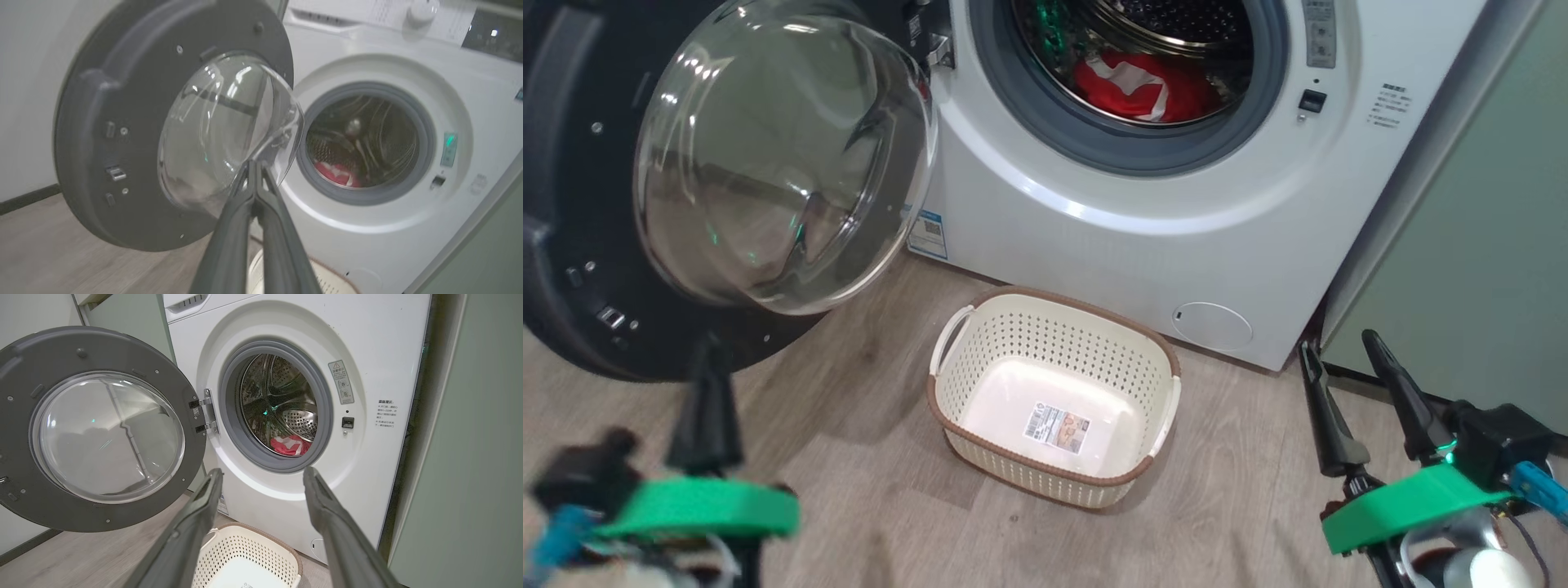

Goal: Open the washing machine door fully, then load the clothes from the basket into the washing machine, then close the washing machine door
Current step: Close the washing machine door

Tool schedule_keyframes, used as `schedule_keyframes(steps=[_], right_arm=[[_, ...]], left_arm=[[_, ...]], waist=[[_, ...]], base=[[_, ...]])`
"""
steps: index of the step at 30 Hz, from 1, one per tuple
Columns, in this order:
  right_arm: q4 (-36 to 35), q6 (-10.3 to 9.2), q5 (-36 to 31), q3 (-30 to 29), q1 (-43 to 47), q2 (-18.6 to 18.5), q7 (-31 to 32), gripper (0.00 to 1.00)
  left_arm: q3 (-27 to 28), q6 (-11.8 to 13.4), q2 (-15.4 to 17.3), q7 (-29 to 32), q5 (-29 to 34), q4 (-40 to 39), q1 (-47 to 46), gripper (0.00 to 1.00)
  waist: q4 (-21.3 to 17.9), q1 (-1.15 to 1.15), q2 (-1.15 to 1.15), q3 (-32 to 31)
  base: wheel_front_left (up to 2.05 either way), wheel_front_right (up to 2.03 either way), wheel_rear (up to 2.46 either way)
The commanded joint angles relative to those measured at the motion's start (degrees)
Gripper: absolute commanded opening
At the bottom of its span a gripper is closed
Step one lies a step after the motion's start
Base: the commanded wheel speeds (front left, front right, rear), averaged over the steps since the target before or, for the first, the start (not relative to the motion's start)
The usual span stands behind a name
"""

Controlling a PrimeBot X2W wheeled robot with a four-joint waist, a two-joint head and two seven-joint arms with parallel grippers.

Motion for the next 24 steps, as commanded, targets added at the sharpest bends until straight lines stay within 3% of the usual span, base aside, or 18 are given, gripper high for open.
schedule_keyframes(steps=[1,6,7,10,16,24], right_arm=[[-2.12,0.00,0.07,0.96,-0.84,-0.37,-0.32,1.00],[-2.64,0.00,-0.04,0.61,-0.68,-0.37,-0.24,1.00],[-2.96,0.00,-0.09,0.46,-0.61,-0.37,-0.17,1.00],[-3.58,0.00,-0.20,0.38,-0.75,-0.37,-0.01,1.00],[-4.73,0.00,-0.56,0.54,-1.39,-0.37,0.29,1.00],[-6.31,0.00,-1.73,0.54,-3.46,-0.37,1.13,1.00]], left_arm=[[3.83,-0.88,0.15,-0.80,-1.63,-3.48,-4.79,0.00],[13.06,-6.88,-0.22,-0.94,-13.48,-11.30,-9.61,0.00],[17.16,-9.18,0.88,-0.15,-19.61,-13.75,-12.49,0.00],[23.52,-11.57,3.79,3.01,-29.60,-14.61,-17.98,0.00],[32.14,-11.39,10.98,9.54,-41.61,-7.33,-27.45,0.00],[38.46,-8.42,20.57,17.84,-50.78,17.02,-37.11,0.00]], waist=[[0.23,0.00,0.00,0.00],[1.03,0.00,0.00,0.13],[1.31,0.00,0.00,0.38],[1.52,0.00,0.00,1.01],[1.20,0.00,0.00,2.54],[-0.96,0.00,0.00,6.13]], base=[[0.00,0.00,0.00],[0.00,0.00,0.00],[0.00,0.00,0.00],[0.00,0.00,0.00],[0.00,0.00,0.00],[0.00,0.00,0.00]])
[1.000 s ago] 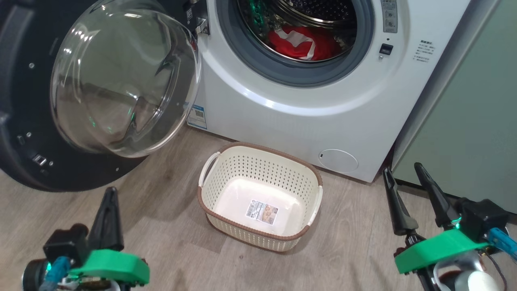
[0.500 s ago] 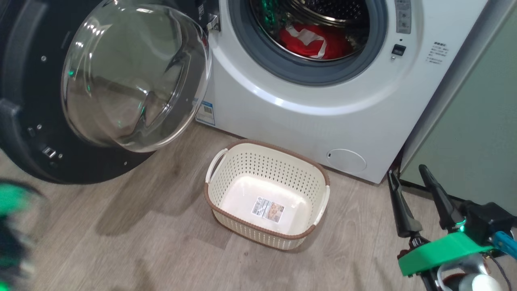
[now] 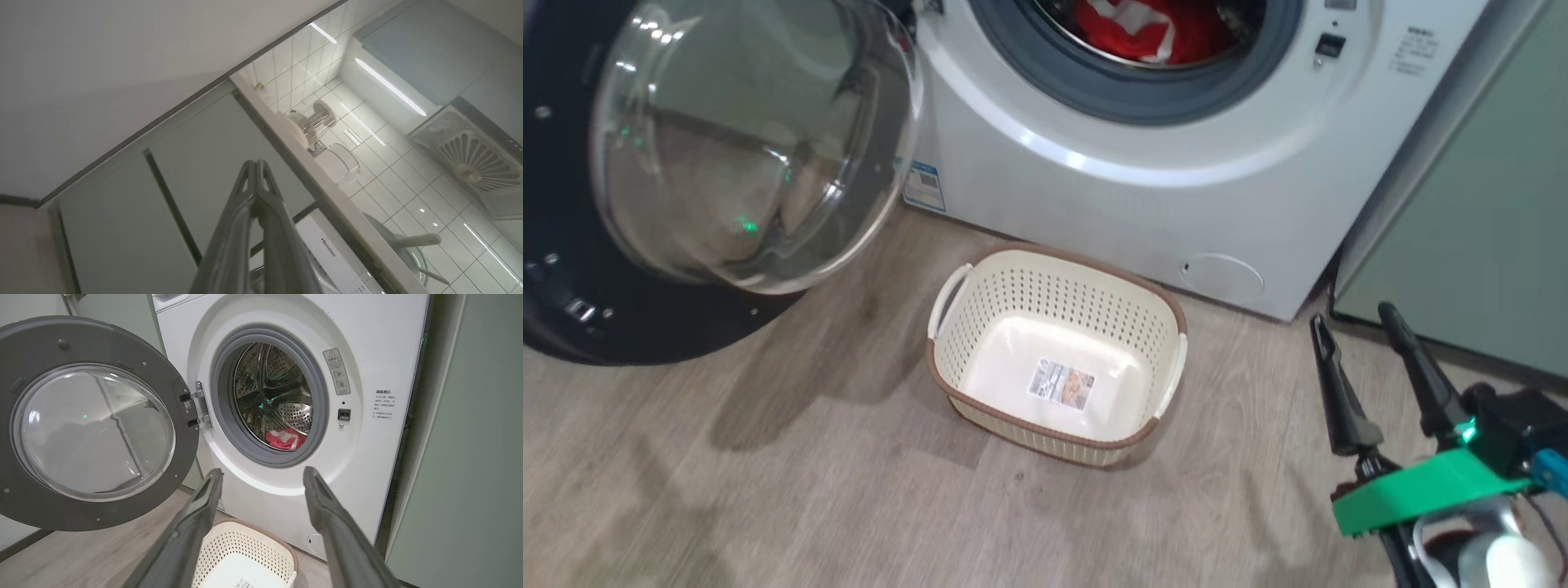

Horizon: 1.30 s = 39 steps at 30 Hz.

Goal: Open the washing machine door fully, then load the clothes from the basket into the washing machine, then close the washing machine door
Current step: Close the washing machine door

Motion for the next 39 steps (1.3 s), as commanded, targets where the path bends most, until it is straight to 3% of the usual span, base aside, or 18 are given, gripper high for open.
schedule_keyframes(steps=[1,8,17,28,39], right_arm=[[-2.57,0.00,-0.51,1.23,-3.19,-0.39,0.50,1.00],[-3.32,0.00,-1.25,1.07,-4.38,-0.39,1.23,1.00],[-4.01,0.00,-1.77,0.94,-5.49,-0.39,1.85,1.00],[-3.92,0.00,-1.67,1.10,-6.26,-0.39,1.75,1.00],[-3.30,0.00,-1.54,0.12,-6.04,-0.39,1.34,1.00]], left_arm=[[1.93,0.23,4.21,1.32,-0.94,1.59,-2.93,0.00],[2.39,0.14,5.49,4.07,-3.51,17.29,-6.24,0.00],[0.56,-3.21,5.06,9.14,-5.78,25.79,-9.25,0.00],[-4.54,-3.58,4.78,21.09,-7.36,27.12,-9.64,0.00],[-5.00,-4.41,4.48,26.17,-9.00,26.06,-7.87,0.00]], waist=[[-0.90,0.00,0.00,1.23],[-2.05,0.00,0.00,3.45],[-2.74,0.00,0.00,4.99],[-3.04,0.00,0.00,6.12],[-3.27,0.00,0.00,6.27]], base=[[0.00,0.00,0.00],[0.00,0.00,0.00],[0.00,0.00,0.00],[0.00,0.00,0.00],[0.00,0.00,0.00]])
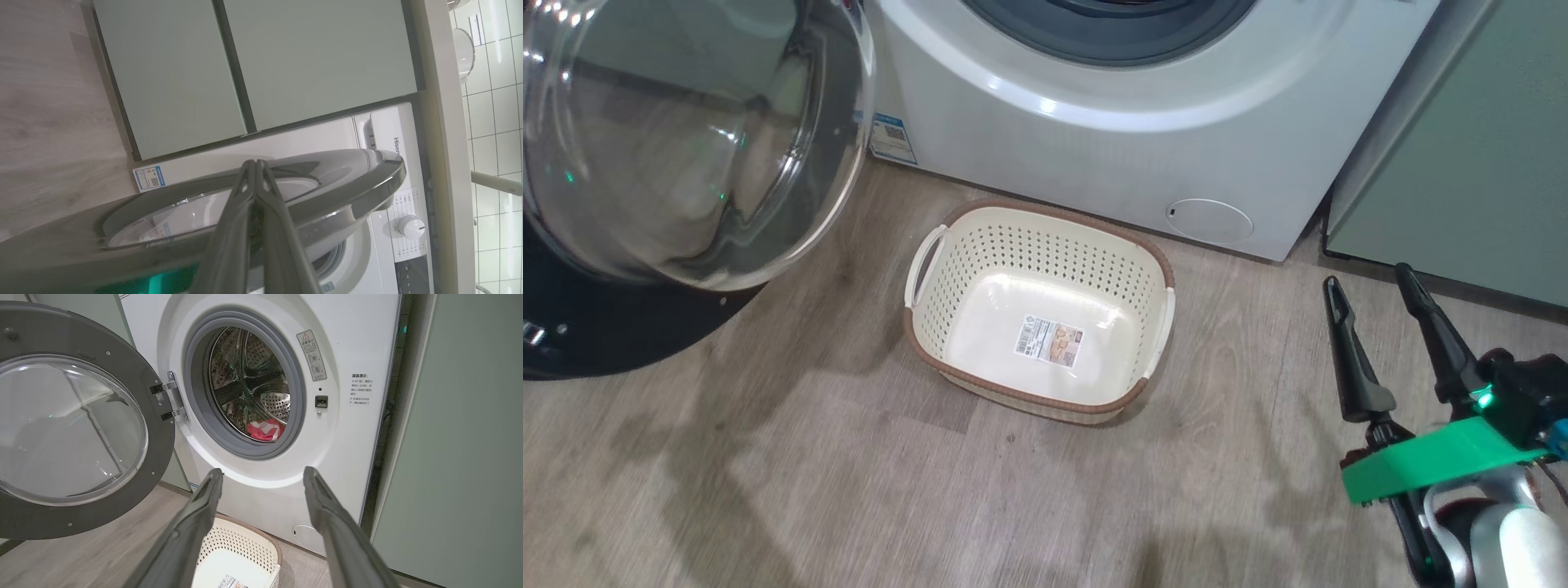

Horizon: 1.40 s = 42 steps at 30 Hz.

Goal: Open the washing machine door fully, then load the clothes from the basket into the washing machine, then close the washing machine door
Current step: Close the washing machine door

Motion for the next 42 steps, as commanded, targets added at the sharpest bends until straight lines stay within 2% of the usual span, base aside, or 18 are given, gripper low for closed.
schedule_keyframes(steps=[1,8,17,26,36,42], right_arm=[[-1.78,0.00,-0.33,1.07,-2.32,-0.38,-0.58,1.00],[-1.28,0.00,0.12,1.00,-2.66,-0.38,-1.17,1.00],[-0.60,0.00,0.71,1.33,-2.79,-0.38,-2.01,1.00],[0.19,0.00,1.42,1.68,-3.14,-0.38,-3.02,1.00],[1.63,0.00,2.73,1.78,-3.41,-0.38,-4.67,1.00],[2.30,0.00,3.27,1.89,-3.71,-0.38,-5.45,1.00]], left_arm=[[0.84,-0.48,3.49,1.16,-0.54,-2.28,-0.65,0.00],[0.27,-0.78,1.65,8.63,-3.90,-7.38,3.07,0.00],[1.42,-1.22,-2.33,15.43,-9.49,-17.57,9.13,0.00],[1.11,-1.01,-5.24,18.50,-11.44,-26.40,14.35,0.00],[-1.49,-0.85,-8.03,20.43,-11.98,-33.72,15.53,0.00],[-2.31,-0.97,-8.57,20.73,-11.89,-34.80,14.81,0.00]], waist=[[0.05,0.00,0.00,0.04],[0.20,0.00,0.00,-0.05],[-1.13,0.00,0.00,-0.08],[-4.53,0.00,0.00,0.27],[-10.33,0.00,0.00,0.82],[-13.31,0.00,0.00,1.16]], base=[[0.00,0.00,0.00],[0.00,0.00,0.00],[0.00,0.00,0.00],[0.00,0.00,0.00],[0.00,0.00,0.00],[0.00,0.00,0.00]])
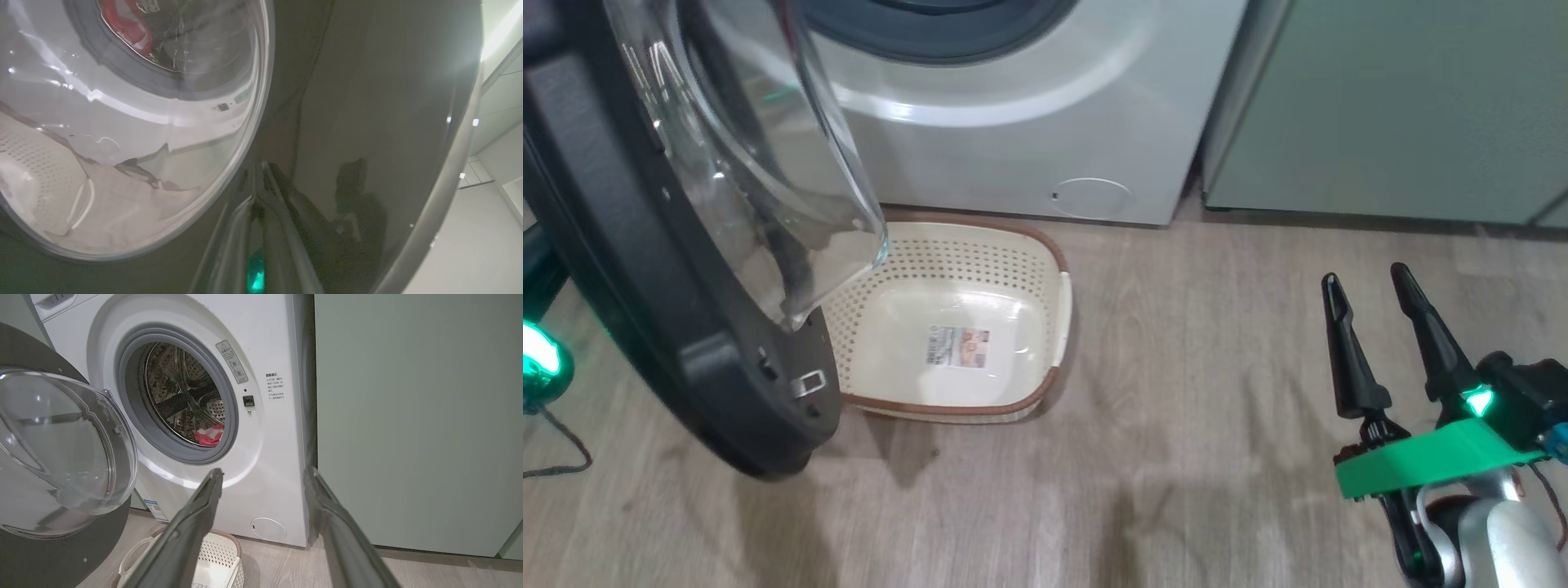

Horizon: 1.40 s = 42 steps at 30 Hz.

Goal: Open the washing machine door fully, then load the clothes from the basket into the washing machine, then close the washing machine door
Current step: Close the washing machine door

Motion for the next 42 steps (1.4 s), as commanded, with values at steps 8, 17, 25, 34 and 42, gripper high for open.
schedule_keyframes(steps=[8,17,25,34,42], right_arm=[[-0.61,0.00,1.18,1.36,-2.87,-0.37,-1.98,1.00],[0.13,0.00,1.59,1.12,-2.93,-0.37,-2.84,1.00],[0.27,0.00,1.60,0.86,-3.10,-0.37,-3.10,1.00],[0.28,0.00,1.60,0.57,-2.83,-0.37,-3.11,1.00],[-0.31,0.00,1.19,0.10,-2.69,-0.37,-2.69,1.00]], left_arm=[[2.06,0.07,1.63,-0.38,0.01,-2.16,-3.11,0.00],[3.52,-0.69,1.10,-1.10,-0.46,-1.99,-3.02,0.00],[6.30,-2.71,-1.02,-3.52,-1.06,-2.98,-1.23,0.42],[11.74,-6.69,-7.81,-12.86,1.04,-4.09,2.42,1.00],[14.55,-8.13,-11.78,-27.81,15.57,-9.35,5.11,1.00]], waist=[[-5.47,0.00,0.00,0.89],[-7.43,0.00,0.00,1.16],[-6.07,0.00,0.00,1.50],[-3.35,0.00,0.00,0.72],[-1.63,0.00,0.00,0.18]], base=[[0.00,0.00,0.00],[0.00,0.00,0.00],[0.00,0.00,0.00],[0.00,0.00,0.00],[0.00,0.00,0.00]])
